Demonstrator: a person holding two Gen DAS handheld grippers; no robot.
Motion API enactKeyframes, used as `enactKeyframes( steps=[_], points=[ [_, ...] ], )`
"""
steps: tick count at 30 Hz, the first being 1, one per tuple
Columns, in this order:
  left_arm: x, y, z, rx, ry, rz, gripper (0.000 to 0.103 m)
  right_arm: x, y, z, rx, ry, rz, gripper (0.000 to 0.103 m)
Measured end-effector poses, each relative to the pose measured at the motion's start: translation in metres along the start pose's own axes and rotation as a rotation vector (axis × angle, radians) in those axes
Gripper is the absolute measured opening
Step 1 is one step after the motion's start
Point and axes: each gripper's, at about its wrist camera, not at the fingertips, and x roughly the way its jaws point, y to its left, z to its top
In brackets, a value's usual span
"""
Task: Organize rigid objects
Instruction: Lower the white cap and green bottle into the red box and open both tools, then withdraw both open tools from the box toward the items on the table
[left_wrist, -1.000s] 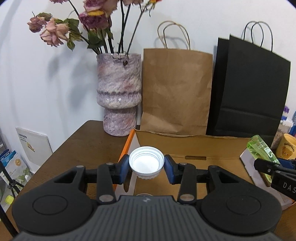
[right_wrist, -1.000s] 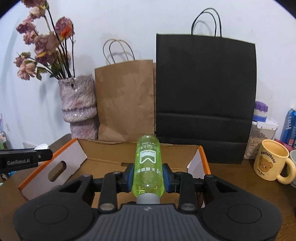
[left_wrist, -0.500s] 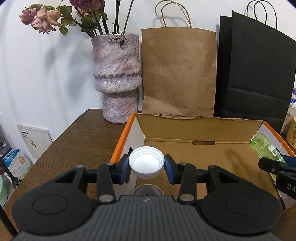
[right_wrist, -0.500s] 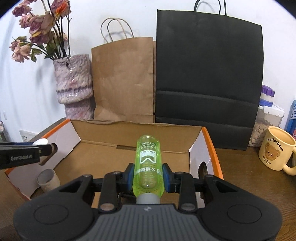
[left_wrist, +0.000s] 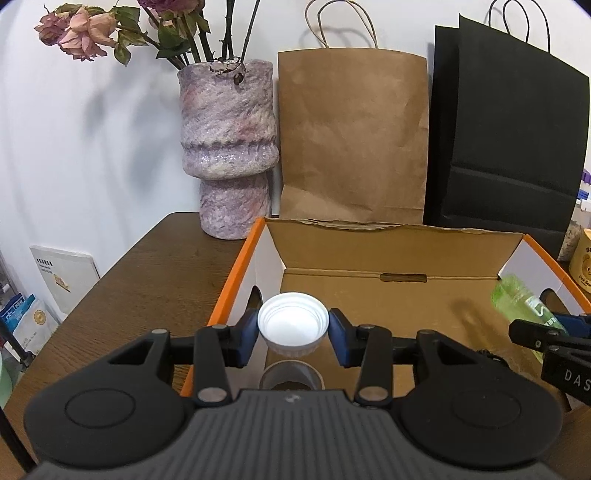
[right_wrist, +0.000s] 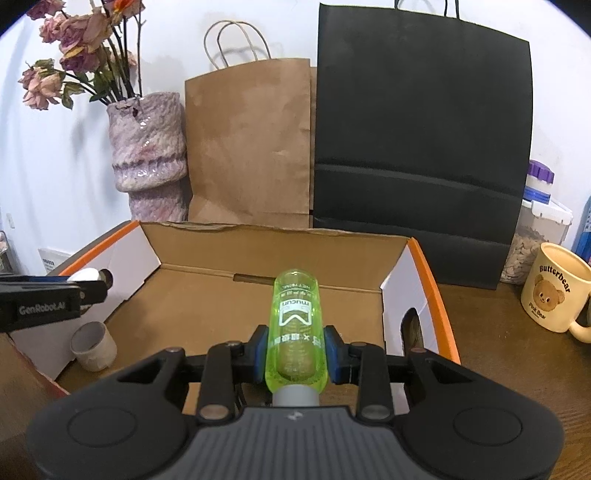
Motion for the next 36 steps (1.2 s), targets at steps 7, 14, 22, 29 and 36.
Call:
enactKeyframes(
  steps=[7,14,22,29,36],
  points=[
    [0.000,0.001,0.000,-0.008,-0.010,0.006,0.073,-0.004,-0.002,0.002,0.012,-0.028,-0.012,0.071],
    [-0.006,-0.005,0.000,0.018,-0.050,0.007,0.103,-0.006,-0.005,0.002,0.014,-0.042,-0.033,0.094],
    [-0.007,-0.004,0.001,0.013,-0.051,-0.002,0.103,-0.008,-0.004,0.003,0.007,-0.049,-0.044,0.102],
    [-0.012,-0.003,0.000,0.010,-0.060,0.000,0.103,-0.010,-0.003,0.003,0.002,-0.053,-0.048,0.103],
    [-0.023,0.001,0.001,0.003,-0.072,-0.004,0.103,-0.021,-0.003,0.004,0.002,-0.071,-0.059,0.103]
  ],
)
